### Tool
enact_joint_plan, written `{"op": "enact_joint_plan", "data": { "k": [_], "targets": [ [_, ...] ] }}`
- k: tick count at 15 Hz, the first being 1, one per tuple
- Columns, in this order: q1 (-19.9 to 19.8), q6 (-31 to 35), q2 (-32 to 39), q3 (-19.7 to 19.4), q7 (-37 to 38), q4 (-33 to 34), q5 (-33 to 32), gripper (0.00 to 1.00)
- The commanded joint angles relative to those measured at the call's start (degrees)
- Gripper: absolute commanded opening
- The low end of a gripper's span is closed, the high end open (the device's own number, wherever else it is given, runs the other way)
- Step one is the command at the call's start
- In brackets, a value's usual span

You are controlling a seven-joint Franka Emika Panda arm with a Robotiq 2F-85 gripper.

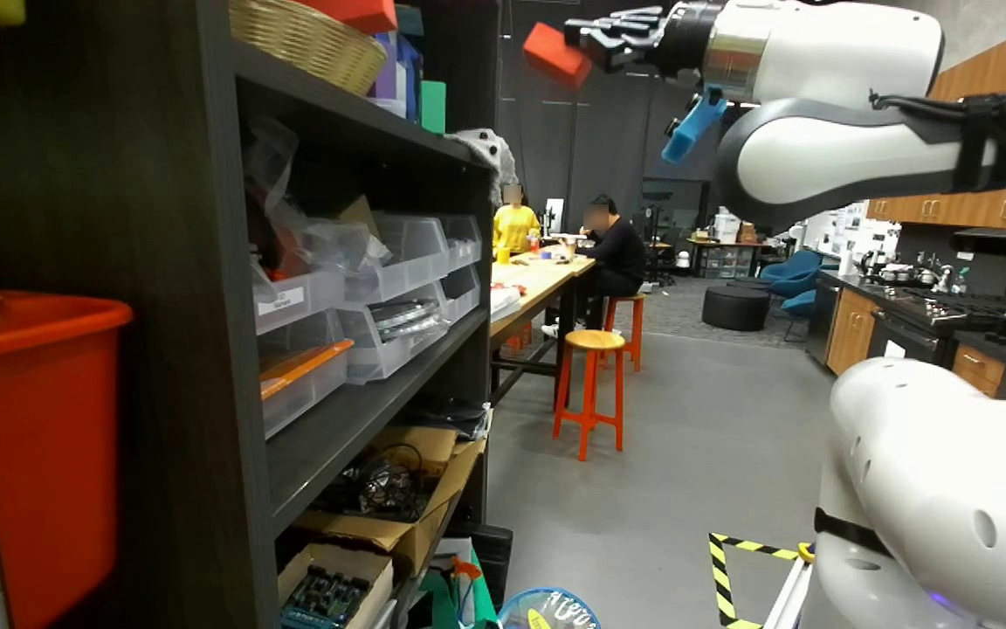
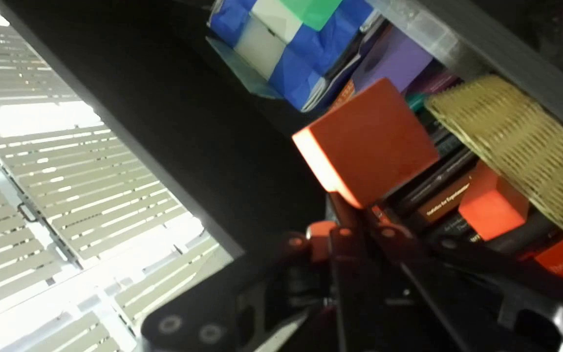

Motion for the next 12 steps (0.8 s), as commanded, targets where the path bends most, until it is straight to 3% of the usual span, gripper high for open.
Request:
{"op": "enact_joint_plan", "data": {
  "k": [1, 7, 12],
  "targets": [
    [-1.01, -0.01, -4.75, 3.44, -0.87, 0.6, -0.58, 0.0],
    [-2.76, -0.45, -5.86, 9.34, -1.8, 1.07, -1.28, 0.0],
    [-6.44, -0.52, -5.26, 16.7, -1.04, 1.06, -0.43, 0.0]
  ]
}}
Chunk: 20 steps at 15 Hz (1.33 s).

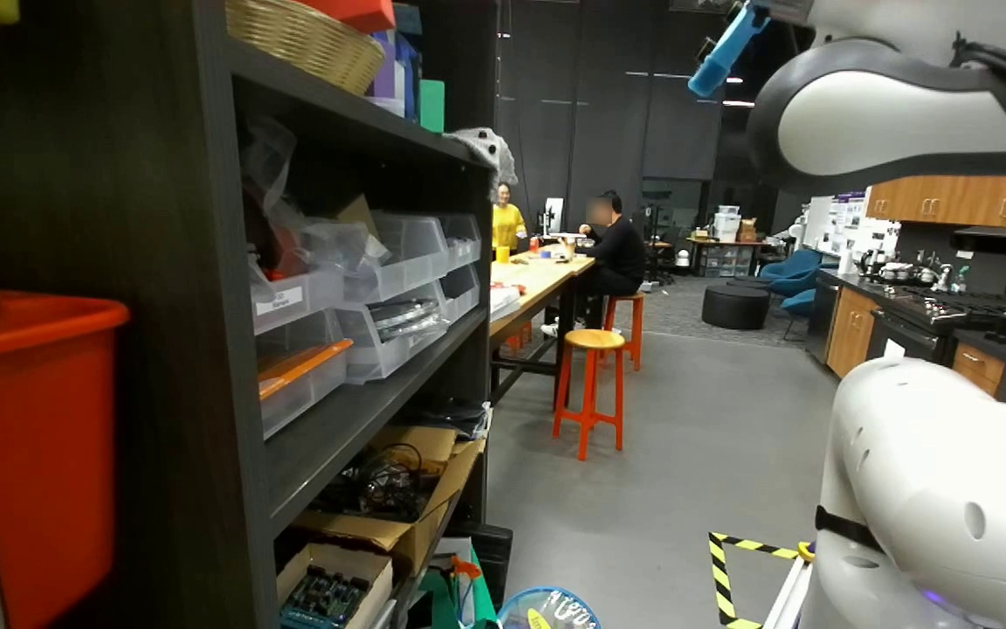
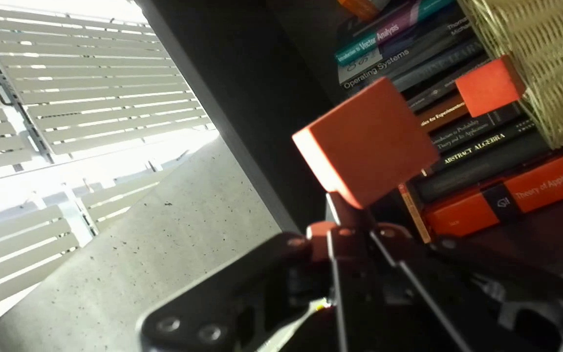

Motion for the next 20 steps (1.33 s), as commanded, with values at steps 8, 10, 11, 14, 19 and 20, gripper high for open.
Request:
{"op": "enact_joint_plan", "data": {
  "k": [8, 10, 11, 14, 19, 20],
  "targets": [
    [-17.37, 0.97, 5.74, 23.07, 2.25, -0.85, 5.64, 0.0],
    [-22.1, 1.0, 6.26, 29.92, 3.76, -0.86, 9.53, 0.0],
    [-24.19, 0.56, 5.87, 33.42, 4.53, -0.82, 11.75, 0.0],
    [-30.05, 0.3, 4.56, 43.64, 8.14, -0.64, 17.79, 0.0],
    [-34.65, 0.14, 2.68, 52.05, 11.9, 0.31, 23.76, 0.0],
    [-35.17, 0.12, 2.01, 53.0, 12.44, 0.43, 24.57, 0.0]
  ]
}}
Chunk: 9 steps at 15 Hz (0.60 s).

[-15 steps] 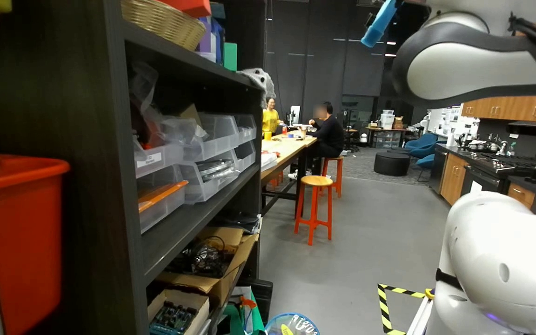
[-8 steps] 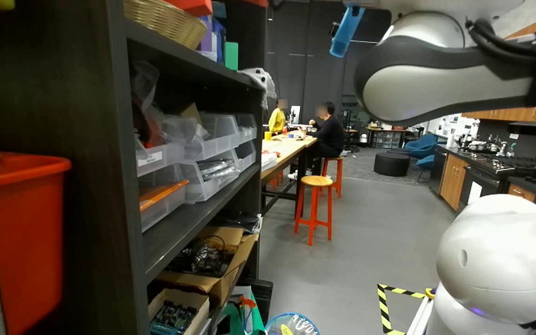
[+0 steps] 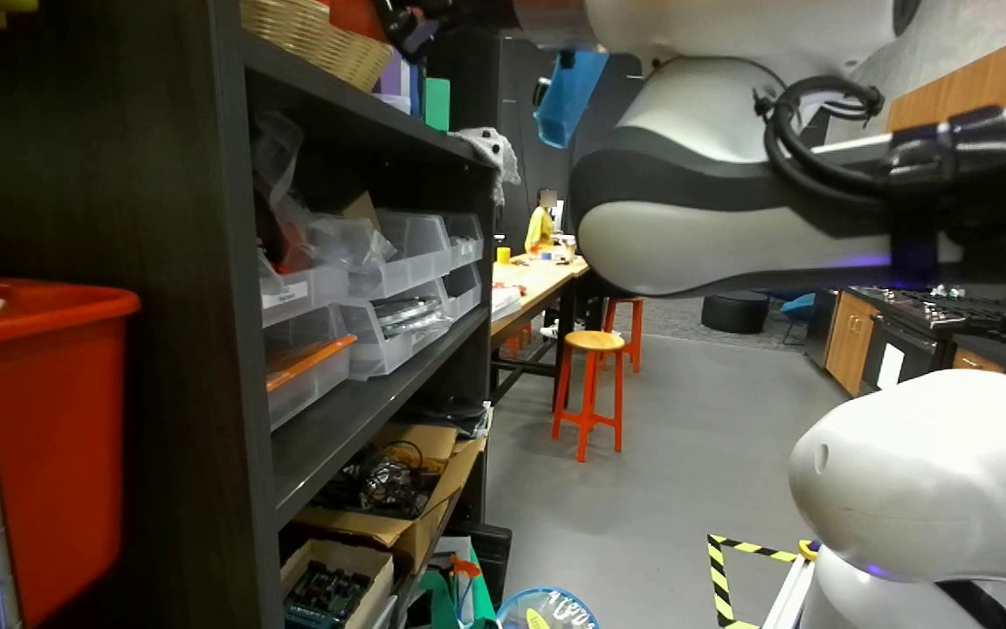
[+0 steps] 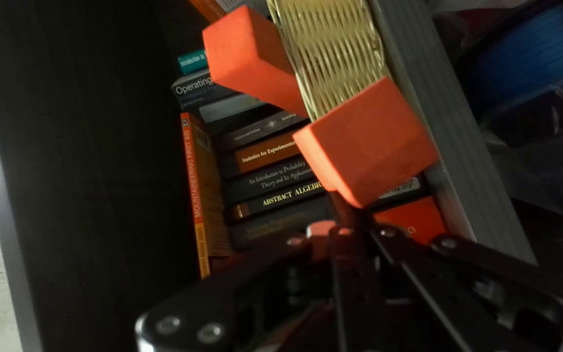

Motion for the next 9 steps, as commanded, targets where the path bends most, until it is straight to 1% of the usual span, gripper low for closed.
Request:
{"op": "enact_joint_plan", "data": {
  "k": [1, 4, 6, 8, 9],
  "targets": [
    [-2.54, 0.16, -3.61, 2.7, 2.05, 0.32, 2.76, 0.0],
    [-4.21, 0.14, -6.56, 3.83, 3.6, 0.4, 5.25, 0.0],
    [-5.7, 0.12, -7.23, 4.74, 4.62, 0.87, 6.61, 0.0],
    [-8.85, 0.44, -6.92, 7.15, 6.32, 2.36, 8.3, 0.0],
    [-10.94, 0.43, -6.56, 8.94, 7.4, 3.59, 9.31, 0.0]
  ]
}}
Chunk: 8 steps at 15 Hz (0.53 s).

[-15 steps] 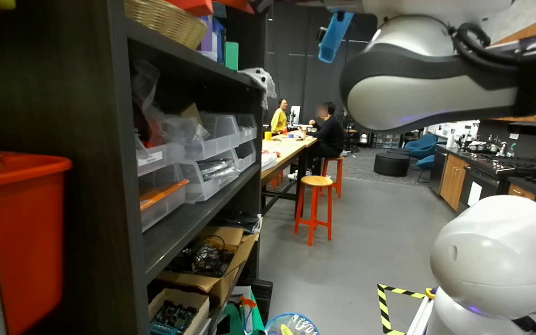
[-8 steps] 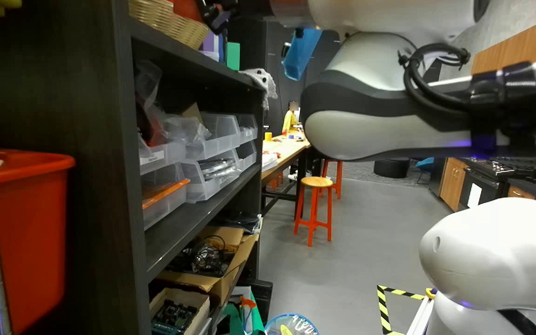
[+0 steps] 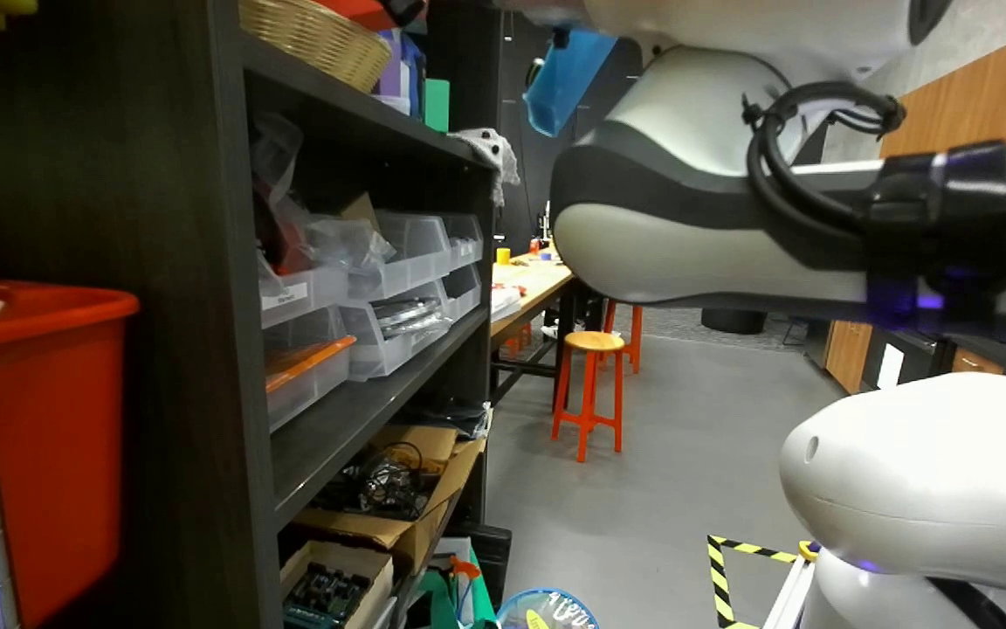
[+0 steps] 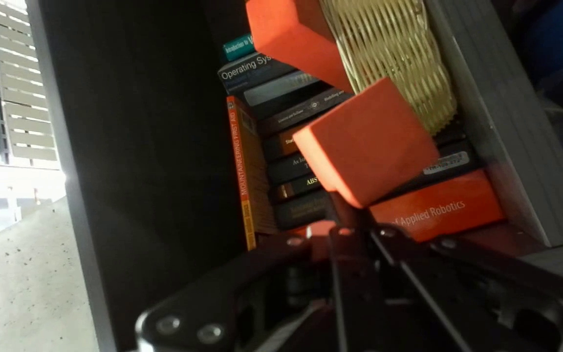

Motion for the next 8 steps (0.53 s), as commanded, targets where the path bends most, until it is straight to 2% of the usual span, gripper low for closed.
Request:
{"op": "enact_joint_plan", "data": {
  "k": [1, 4, 7, 8],
  "targets": [
    [-8.11, 0.44, 0.03, 5.74, 4.4, 4.11, 3.6, 0.0],
    [-15.64, 0.18, -2.01, 13.02, 8.99, 8.29, 8.26, 0.0],
    [-21.44, 0.05, -4.31, 17.79, 12.32, 12.25, 11.86, 0.0],
    [-23.82, 1.88, -4.58, 18.88, 13.07, 12.32, 12.78, 0.0]
  ]
}}
